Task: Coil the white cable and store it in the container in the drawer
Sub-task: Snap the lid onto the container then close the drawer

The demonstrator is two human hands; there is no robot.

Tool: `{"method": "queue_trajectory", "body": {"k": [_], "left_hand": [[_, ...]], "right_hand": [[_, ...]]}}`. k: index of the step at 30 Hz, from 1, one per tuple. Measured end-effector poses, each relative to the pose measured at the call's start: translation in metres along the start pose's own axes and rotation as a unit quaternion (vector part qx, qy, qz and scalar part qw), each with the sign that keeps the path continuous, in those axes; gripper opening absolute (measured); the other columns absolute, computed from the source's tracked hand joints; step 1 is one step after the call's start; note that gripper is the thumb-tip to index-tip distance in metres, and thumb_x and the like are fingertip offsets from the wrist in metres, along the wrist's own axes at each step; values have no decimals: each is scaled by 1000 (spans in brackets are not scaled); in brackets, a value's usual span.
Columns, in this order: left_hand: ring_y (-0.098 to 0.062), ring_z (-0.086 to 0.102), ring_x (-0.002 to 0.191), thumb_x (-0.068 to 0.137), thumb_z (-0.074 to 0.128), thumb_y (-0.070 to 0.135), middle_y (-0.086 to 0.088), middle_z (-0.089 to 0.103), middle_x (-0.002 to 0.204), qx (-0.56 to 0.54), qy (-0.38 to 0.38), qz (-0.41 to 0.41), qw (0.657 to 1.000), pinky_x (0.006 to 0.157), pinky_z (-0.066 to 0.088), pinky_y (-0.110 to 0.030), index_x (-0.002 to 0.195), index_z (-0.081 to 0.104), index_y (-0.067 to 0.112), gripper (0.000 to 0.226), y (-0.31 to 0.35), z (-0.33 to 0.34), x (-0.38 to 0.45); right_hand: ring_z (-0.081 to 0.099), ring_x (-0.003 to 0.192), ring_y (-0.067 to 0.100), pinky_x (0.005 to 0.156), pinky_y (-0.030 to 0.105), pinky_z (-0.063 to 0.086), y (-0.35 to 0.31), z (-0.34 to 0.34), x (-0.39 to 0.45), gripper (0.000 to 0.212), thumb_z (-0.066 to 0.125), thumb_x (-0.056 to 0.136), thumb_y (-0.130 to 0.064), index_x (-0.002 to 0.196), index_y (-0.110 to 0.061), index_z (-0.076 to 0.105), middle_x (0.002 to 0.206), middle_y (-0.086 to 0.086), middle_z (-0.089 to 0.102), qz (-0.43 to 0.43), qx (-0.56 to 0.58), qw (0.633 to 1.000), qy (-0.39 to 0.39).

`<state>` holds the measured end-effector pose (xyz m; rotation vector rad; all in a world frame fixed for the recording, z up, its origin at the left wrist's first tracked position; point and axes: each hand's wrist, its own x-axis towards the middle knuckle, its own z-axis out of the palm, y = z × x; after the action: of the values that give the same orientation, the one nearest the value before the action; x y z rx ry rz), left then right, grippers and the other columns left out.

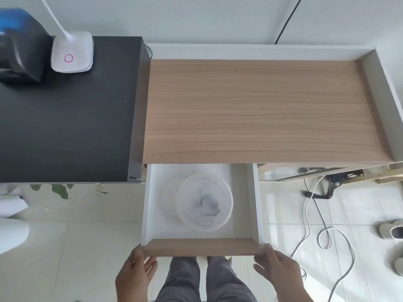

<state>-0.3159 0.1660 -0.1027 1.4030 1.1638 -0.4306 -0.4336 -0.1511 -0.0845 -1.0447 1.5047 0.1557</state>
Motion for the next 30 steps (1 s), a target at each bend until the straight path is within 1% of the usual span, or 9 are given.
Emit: {"method": "queue_trajectory", "body": {"k": [3, 6, 9, 12, 15, 19, 24, 27, 30], "left_hand": [[-23, 78, 88, 103, 56, 22, -12, 73, 115, -16, -16, 11, 1000, 78, 61, -30, 120, 66, 4, 27, 20, 17, 1], [-24, 75, 95, 104, 55, 22, -15, 70, 118, -31, -38, 15, 999, 94, 52, -34, 130, 60, 1, 34, 42, 38, 4], [-26, 70, 97, 105, 53, 18, -22, 65, 121, -52, -53, 19, 997, 94, 51, -38, 141, 48, -2, 41, 65, 60, 6], [-25, 71, 94, 105, 53, 17, -23, 64, 120, -47, -69, 37, 996, 92, 52, -37, 141, 47, -4, 41, 84, 79, 13], [-23, 73, 95, 104, 55, 17, -20, 67, 117, -31, -64, 50, 996, 88, 55, -34, 137, 52, -2, 38, 103, 96, 20], [-21, 74, 92, 103, 57, 18, -15, 68, 110, -23, -43, 54, 997, 84, 57, -31, 129, 58, -1, 32, 123, 119, 25], [-20, 74, 92, 103, 58, 21, -9, 70, 97, -35, -4, 40, 999, 86, 59, -32, 102, 61, 5, 16, 133, 140, 24], [-16, 75, 84, 101, 61, 21, -6, 69, 90, -68, 12, 20, 997, 82, 61, -31, 96, 61, 2, 20, 141, 149, 24], [-23, 74, 95, 102, 59, 11, -13, 70, 103, -147, 17, -26, 989, 86, 61, -35, 85, 56, -3, 21, 152, 160, 27]], "right_hand": [[79, 79, 27, 60, 31, 63, -15, 9, 12, 28, 66, 99, -22, 94, 4, 74, 83, 19, 79, -14, 11, 1000, -4], [79, 77, 30, 59, 29, 62, -35, 21, 25, 31, 69, 98, -24, 89, 5, 76, 83, 22, 78, -28, 30, 999, -9], [78, 76, 33, 58, 28, 62, -60, 35, 36, 32, 70, 97, -24, 86, 5, 76, 83, 23, 78, -40, 27, 999, 1], [76, 73, 30, 58, 33, 63, -86, 50, 42, 29, 67, 99, -22, 88, 3, 75, 85, 23, 76, -70, 12, 997, 6], [70, 69, 28, 56, 35, 63, -108, 63, 45, 28, 63, 100, -21, 79, -4, 74, 80, 19, 71, -116, -17, 993, 14], [67, 59, 23, 57, 33, 63, -133, 78, 51, 34, 61, 100, -23, 80, 0, 74, 72, 15, 68, -146, -59, 987, 42], [69, 45, 22, 73, 45, 65, -151, 90, 59, 37, 59, 100, -25, 76, -1, 73, 64, 9, 66, -135, -58, 987, 65], [70, 43, 19, 59, 30, 59, -161, 98, 60, 38, 58, 99, -31, 74, -6, 72, 66, 9, 70, -126, -59, 986, 91], [72, 45, 17, 52, 24, 47, -166, 105, 64, 39, 55, 100, -38, 78, -9, 71, 68, 8, 73, -95, -20, 991, 96]]}}
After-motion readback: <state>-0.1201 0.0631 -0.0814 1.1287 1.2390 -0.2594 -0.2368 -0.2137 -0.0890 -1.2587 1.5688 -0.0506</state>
